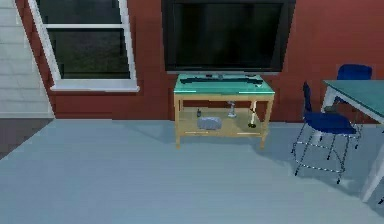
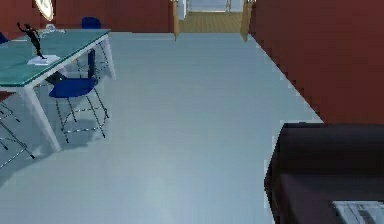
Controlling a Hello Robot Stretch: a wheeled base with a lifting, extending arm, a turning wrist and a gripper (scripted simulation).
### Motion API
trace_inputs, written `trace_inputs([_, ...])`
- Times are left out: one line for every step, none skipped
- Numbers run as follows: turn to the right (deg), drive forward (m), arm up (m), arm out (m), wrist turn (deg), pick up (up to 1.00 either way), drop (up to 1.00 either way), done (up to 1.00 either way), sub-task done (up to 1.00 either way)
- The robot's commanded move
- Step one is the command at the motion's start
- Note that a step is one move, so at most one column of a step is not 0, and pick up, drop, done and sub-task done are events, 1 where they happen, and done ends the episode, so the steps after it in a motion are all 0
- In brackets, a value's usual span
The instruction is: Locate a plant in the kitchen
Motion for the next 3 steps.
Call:
trace_inputs([-45.0,0.00,0.00,0.00,0.0,0.00,0.00,0.00,0.00])
trace_inputs([-39.0,0.00,0.00,0.00,0.0,0.00,0.00,0.00,0.00])
trace_inputs([0.0,0.70,0.00,0.00,0.0,0.00,0.00,0.00,0.00])
